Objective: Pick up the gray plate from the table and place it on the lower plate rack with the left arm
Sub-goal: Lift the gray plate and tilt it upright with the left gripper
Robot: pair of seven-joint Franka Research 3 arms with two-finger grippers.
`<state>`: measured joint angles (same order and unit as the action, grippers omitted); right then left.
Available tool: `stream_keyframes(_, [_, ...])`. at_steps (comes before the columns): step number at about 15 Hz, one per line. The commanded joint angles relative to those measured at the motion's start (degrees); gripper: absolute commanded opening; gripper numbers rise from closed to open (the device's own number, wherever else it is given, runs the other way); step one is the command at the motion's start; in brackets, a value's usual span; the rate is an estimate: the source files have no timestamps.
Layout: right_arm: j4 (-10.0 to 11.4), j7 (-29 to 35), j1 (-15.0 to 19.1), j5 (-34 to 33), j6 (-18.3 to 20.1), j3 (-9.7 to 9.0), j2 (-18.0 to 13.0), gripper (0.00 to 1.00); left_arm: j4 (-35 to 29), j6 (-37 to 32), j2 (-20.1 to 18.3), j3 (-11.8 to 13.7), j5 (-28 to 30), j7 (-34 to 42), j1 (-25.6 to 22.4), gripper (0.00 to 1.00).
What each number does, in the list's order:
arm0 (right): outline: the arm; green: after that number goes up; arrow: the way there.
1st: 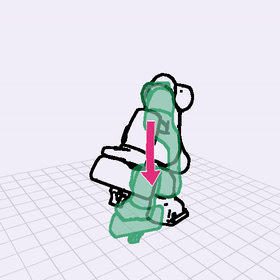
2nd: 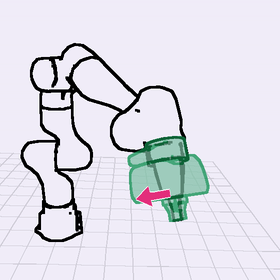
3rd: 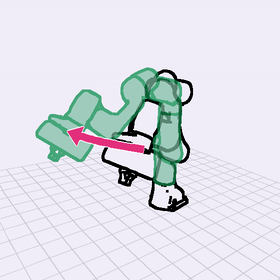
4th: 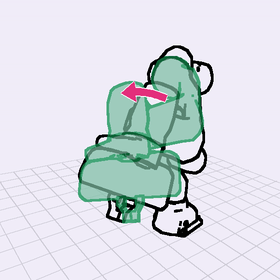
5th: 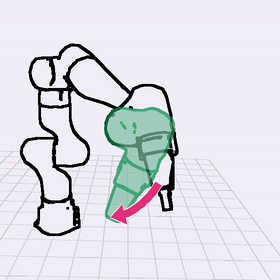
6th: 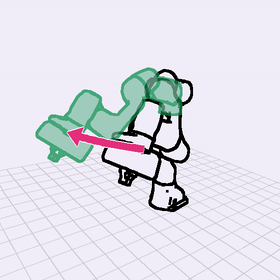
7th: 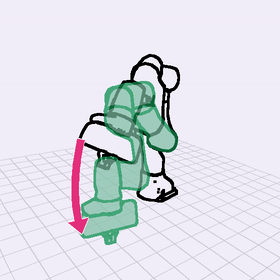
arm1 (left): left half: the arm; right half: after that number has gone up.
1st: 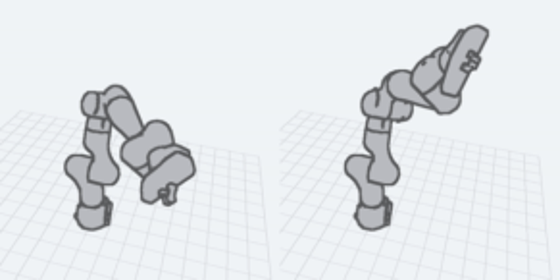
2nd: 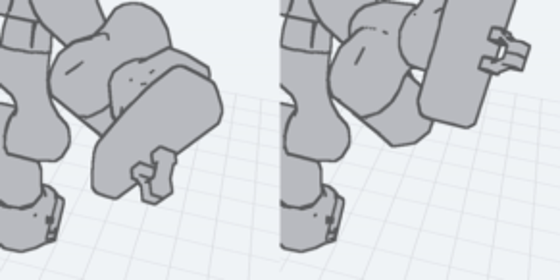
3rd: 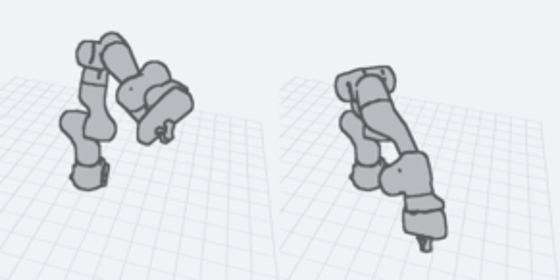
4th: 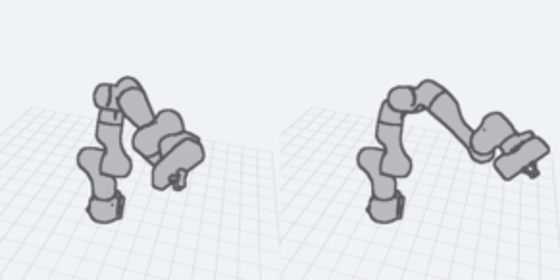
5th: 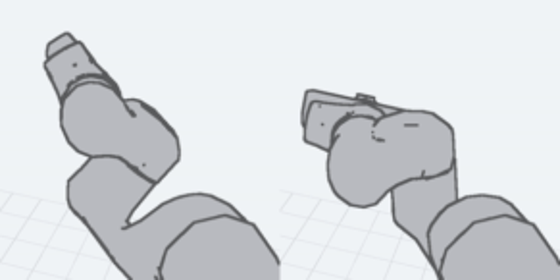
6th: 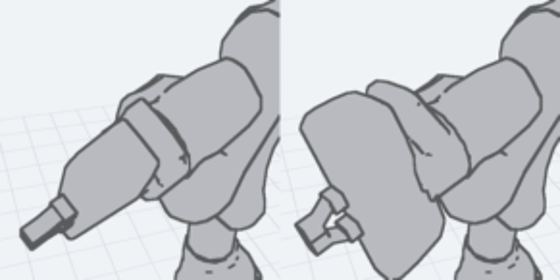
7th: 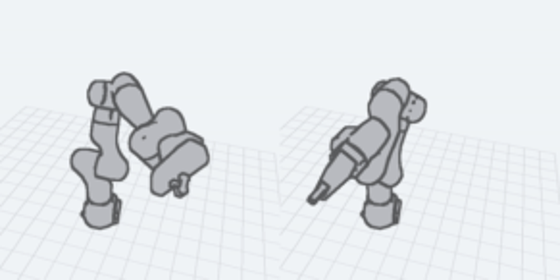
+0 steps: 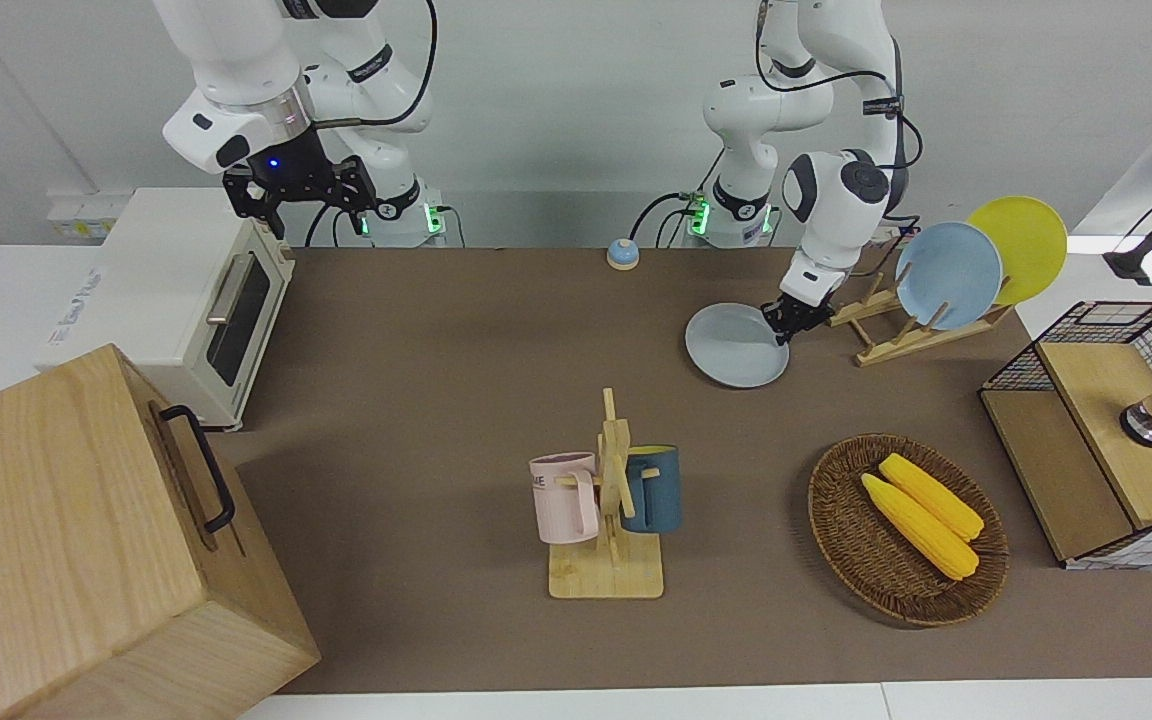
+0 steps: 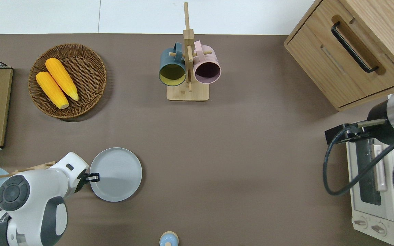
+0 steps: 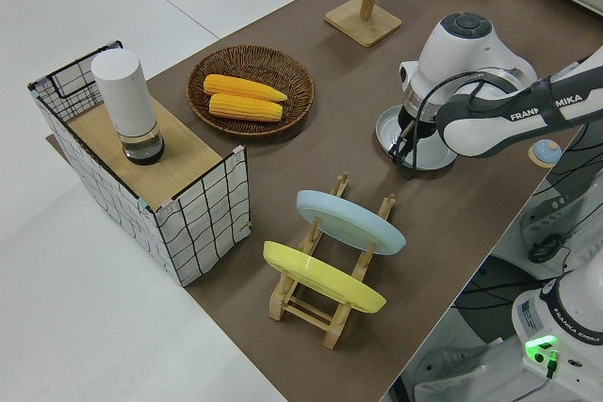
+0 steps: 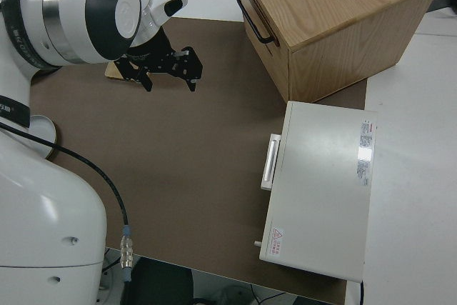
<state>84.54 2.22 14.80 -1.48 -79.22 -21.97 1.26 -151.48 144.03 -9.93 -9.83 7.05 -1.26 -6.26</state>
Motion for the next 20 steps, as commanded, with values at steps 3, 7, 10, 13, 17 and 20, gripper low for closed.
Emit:
stream_keyframes(3, [-0.4,0.7,1.4,-0.4,0.6,-1.23,-0.1,0.983,-0.7,2.3,1.1,-0.1,0.0,-1.4,0.6,0.00])
stream_keyframes(7, [-0.4,0.7,1.4,-0.4,0.6,-1.23,-0.1,0.983,0.8,0.7,0.2,0.0,0.1,-1.1,0.3,0.00])
stream_keyframes(10, [-0.4,0.7,1.4,-0.4,0.6,-1.23,-0.1,0.983,3.0,-2.7,-0.4,0.0,0.1,-1.1,0.1,0.00])
stream_keyframes(13, [-0.4,0.7,1.4,-0.4,0.6,-1.23,-0.1,0.983,7.1,-8.2,-1.1,0.2,0.0,-0.7,-0.1,0.00])
stream_keyframes(17, [-0.4,0.7,1.4,-0.4,0.7,-1.23,-0.1,0.983,14.0,-17.4,-1.4,0.7,0.0,-0.5,-0.2,0.00])
stream_keyframes(20, [-0.4,0.7,1.4,-0.4,0.6,-1.14,-0.1,0.983,20.2,-25.6,-1.8,0.8,0.0,-0.6,-0.2,0.00])
